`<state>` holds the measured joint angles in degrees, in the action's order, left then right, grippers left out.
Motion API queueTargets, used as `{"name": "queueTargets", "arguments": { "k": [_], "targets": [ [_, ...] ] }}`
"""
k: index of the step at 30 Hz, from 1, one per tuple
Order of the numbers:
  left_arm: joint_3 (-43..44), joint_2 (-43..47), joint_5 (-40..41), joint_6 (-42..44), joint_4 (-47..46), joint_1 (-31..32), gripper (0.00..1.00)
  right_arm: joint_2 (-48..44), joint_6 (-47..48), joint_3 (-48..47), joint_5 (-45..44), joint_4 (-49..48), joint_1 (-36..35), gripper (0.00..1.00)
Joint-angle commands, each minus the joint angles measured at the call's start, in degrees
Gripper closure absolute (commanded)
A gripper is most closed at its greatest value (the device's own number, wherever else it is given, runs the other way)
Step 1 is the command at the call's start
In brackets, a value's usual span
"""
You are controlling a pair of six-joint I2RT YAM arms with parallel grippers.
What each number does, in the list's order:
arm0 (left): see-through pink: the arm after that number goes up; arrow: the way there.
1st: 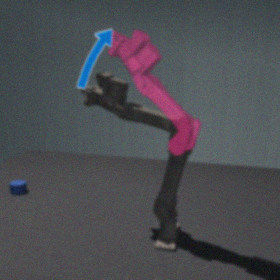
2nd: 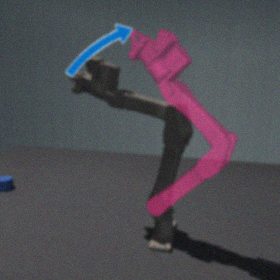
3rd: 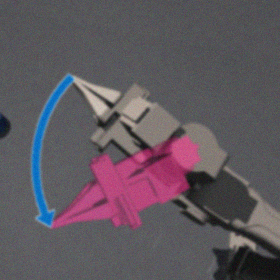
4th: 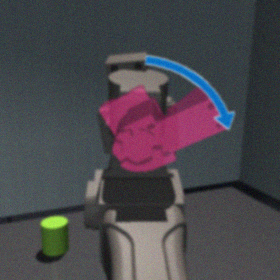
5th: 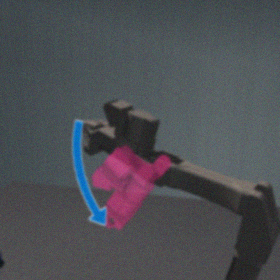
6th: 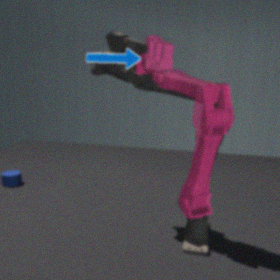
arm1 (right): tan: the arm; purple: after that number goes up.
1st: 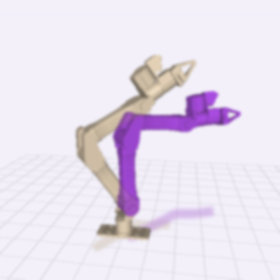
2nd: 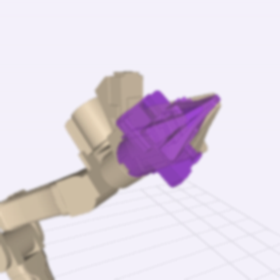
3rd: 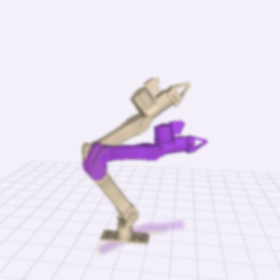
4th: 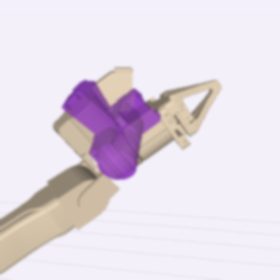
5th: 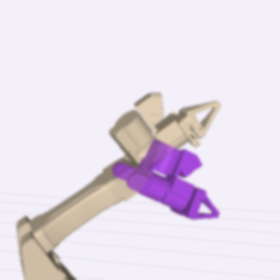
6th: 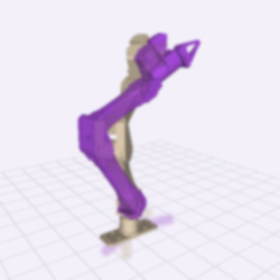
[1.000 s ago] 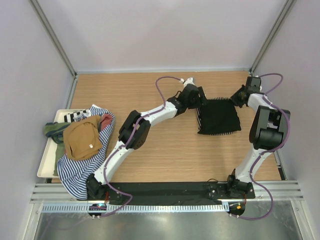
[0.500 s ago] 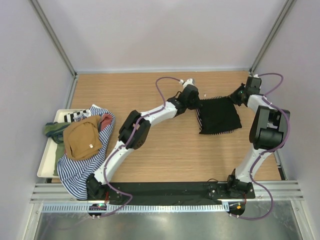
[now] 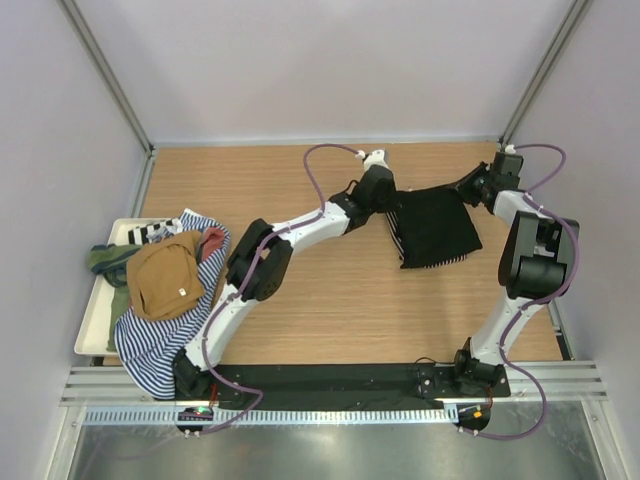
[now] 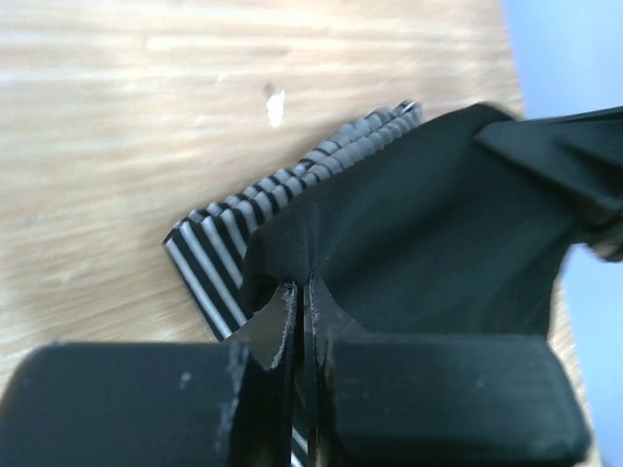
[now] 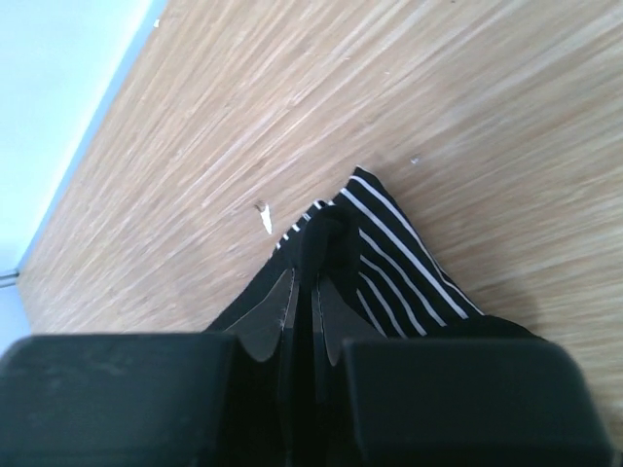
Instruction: Fold and stack the tank tops
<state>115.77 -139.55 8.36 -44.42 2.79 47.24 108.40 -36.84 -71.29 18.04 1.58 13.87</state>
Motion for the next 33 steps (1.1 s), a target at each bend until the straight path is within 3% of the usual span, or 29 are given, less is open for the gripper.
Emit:
{"name": "queueTargets", "arguments": {
  "k": [1,4,5,6,8,15,17,22,24,27,28,29,31,33],
  "targets": [
    [-0.36,4.72,2.98,2.85,-5.33,0.39,1.00,-2.06,-0.87,-0.96,1.47,-3.96,-0.16,0.93],
    [-0.89,4.46,3.41,3.20,-5.77,0.57,1.00,-0.21,-0.87,-1.05,0.42,-2.91,-0.16,0.84],
    [-1.24,4.28,3.59,3.20,-5.78,0.74,1.00,0.40,-1.21,-1.13,-0.46,-2.29,-0.24,0.63],
    [-1.50,4.11,3.68,3.20,-5.78,0.83,0.97,0.67,-1.13,-1.22,-2.47,-1.94,-0.16,0.54],
    [-2.29,3.76,4.29,3.12,-5.86,0.83,0.92,0.32,-0.78,-1.31,-4.06,0.79,-0.16,0.45],
    [-2.21,2.61,5.35,4.17,-5.34,0.75,0.44,-5.12,2.38,-3.07,-15.65,9.48,-0.25,0.36],
    [-2.65,3.74,5.61,4.43,-4.81,0.74,0.38,-8.11,3.26,-3.25,-19.95,12.03,-0.42,0.36],
    [-3.96,9.10,9.21,6.80,-1.22,0.74,0.34,-17.06,5.28,0.26,-20.16,10.11,-2.00,0.43],
    [-4.41,12.01,9.31,6.90,0.20,0.74,0.33,-18.74,5.46,0.97,-15.87,8.62,-2.35,0.47],
    [-5.46,14.47,7.21,5.32,0.99,0.74,0.36,-20.16,4.15,3.25,-5.94,3.19,-2.35,0.58],
    [-5.38,14.65,5.89,3.83,0.99,0.74,0.38,-19.98,3.45,4.30,-3.48,1.77,-2.35,0.71],
    [-5.03,14.39,2.14,2.86,0.64,0.74,0.40,-18.85,1.61,4.84,-0.67,0.28,-2.35,0.77],
    [-3.10,12.21,-3.92,-0.99,0.47,0.74,0.48,-16.40,-1.46,6.50,5.05,-4.54,-2.35,0.93],
    [-1.17,8.70,-6.59,-3.38,-1.29,1.09,0.56,-14.63,-4.37,9.30,9.10,-10.79,-1.74,0.99]
  ]
}}
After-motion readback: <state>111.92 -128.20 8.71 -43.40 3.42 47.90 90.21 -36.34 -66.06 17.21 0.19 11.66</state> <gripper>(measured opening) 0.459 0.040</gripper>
